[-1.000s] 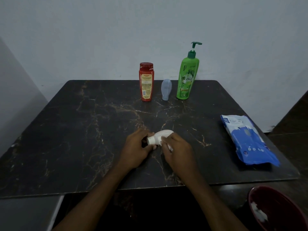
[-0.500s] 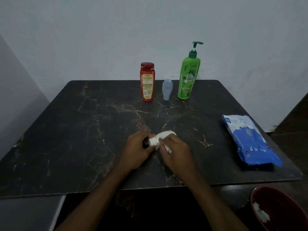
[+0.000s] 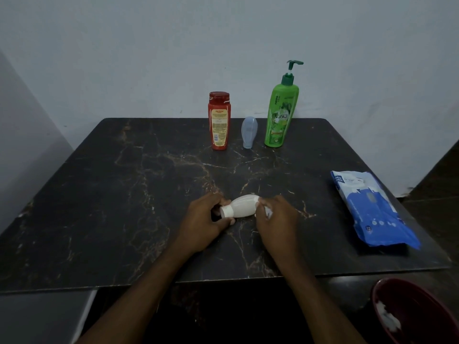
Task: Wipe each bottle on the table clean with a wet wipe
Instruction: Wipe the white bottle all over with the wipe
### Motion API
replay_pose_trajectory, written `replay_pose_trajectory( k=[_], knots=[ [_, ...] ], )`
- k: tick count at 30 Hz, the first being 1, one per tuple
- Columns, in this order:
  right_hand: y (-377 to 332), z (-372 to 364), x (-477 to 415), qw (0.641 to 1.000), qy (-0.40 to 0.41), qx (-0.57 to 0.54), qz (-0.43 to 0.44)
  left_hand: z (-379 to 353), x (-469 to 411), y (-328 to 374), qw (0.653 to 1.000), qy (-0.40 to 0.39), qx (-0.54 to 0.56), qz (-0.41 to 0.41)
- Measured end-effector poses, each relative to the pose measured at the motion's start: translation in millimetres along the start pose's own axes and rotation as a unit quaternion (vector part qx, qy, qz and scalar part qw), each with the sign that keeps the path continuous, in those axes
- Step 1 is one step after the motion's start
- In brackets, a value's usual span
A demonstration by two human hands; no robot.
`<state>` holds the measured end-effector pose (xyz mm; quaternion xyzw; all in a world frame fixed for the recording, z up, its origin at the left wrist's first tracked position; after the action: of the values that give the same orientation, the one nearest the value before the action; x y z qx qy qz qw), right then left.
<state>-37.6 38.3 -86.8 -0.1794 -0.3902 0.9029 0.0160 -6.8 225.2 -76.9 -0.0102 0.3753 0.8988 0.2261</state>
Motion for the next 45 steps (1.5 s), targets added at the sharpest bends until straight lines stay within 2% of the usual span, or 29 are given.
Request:
replay_pose_trajectory(
  k=[5, 7, 10, 16, 19, 25, 27, 32, 36, 41, 45],
  knots=[
    [-23, -14, 9, 0.985, -0.093, -0.044, 0.136, -1, 0, 0, 1.000, -0.001, 0.016, -0.007],
    [-25, -16, 10, 0.980, -0.109, -0.041, 0.162, -1, 0, 0, 1.000, 0.002, 0.017, -0.011],
    [-21, -13, 9, 0.987, -0.084, -0.047, 0.132, -1, 1, 0, 1.000, 0.002, 0.016, -0.019],
    [4, 11, -1, 0.999, 0.027, -0.032, -0.025, 0, 1, -1, 1.000, -0.001, 0.021, -0.017],
    [-7, 6, 2, 0.999, 0.004, -0.032, 0.013, 0, 2, -1, 1.000, -0.003, 0.020, -0.012],
    [-27, -12, 11, 0.977, -0.111, -0.056, 0.175, 0, 1, 2, 1.000, 0.005, 0.020, -0.023],
    [-23, -11, 12, 0.978, -0.114, -0.059, 0.162, 0, 1, 1, 0.999, 0.002, 0.027, -0.024],
    [3, 1, 3, 1.000, -0.016, -0.009, 0.026, 0, 2, 0, 0.999, -0.008, 0.037, -0.017],
    [9, 7, 3, 0.998, 0.023, -0.029, -0.042, 1, 2, -1, 0.999, -0.010, 0.036, -0.005],
    [2, 4, 6, 0.999, 0.015, -0.001, -0.037, 2, 2, -2, 0.999, -0.008, 0.040, 0.003],
    [-17, -4, 13, 0.997, -0.033, 0.009, 0.072, 1, 1, 1, 0.999, -0.007, 0.041, 0.002]
  ],
)
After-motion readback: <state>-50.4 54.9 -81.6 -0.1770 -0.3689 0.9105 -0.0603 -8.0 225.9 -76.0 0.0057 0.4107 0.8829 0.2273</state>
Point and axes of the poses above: each hand's wrist, its own x-axis away from the middle knuckle, its own z-axis out of the back of the hand, y = z × x, the point moved 5 cm from there along -x, towards the middle knuckle, and after that the axes turned 11 degrees about -y, right-handed, at the moved point
